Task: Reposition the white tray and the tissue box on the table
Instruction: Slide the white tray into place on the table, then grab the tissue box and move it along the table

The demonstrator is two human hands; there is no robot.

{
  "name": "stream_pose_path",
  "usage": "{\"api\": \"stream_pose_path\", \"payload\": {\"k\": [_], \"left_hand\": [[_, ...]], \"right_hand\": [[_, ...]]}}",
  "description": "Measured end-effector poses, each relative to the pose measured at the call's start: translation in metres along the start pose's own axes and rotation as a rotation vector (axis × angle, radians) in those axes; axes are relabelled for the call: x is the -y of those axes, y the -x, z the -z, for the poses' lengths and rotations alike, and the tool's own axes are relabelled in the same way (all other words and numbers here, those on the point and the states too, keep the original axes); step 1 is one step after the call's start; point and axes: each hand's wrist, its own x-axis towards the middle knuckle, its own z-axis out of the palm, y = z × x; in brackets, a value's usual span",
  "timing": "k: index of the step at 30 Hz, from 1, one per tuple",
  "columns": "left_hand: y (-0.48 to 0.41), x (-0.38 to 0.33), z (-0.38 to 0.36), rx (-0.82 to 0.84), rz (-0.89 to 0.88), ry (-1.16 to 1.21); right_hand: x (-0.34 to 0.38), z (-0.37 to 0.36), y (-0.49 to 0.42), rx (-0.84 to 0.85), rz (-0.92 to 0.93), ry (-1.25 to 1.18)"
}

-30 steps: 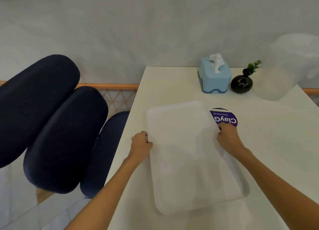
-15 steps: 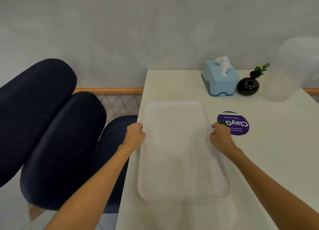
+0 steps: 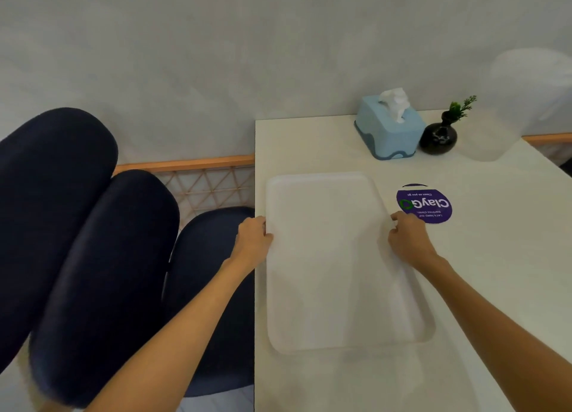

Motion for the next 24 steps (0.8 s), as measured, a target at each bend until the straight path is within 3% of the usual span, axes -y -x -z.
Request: {"api": "stream_pose_path", "payload": {"k": [6, 14, 19, 24], "left_hand": [[-0.017, -0.010, 0.012, 0.016, 0.074, -0.071], [-0.094, -0.095, -0.001, -0.040, -0.085, 0.000], [-0.158, -0.168, -0.041, 0.020, -0.250, -0.094], [-0.217, -0.235, -0.080, -0.071, -0.305, -0.027]], "right_hand": [[0.001, 0.023, -0.010, 0.025, -0.048, -0.060], [0.002, 0.063, -0.064, -0.020, -0.070, -0.166], [-0.005, 0.073, -0.120, -0.063, -0.067, -0.362], [0.000, 0.065, -0.169, -0.147, -0.082, -0.640]]}}
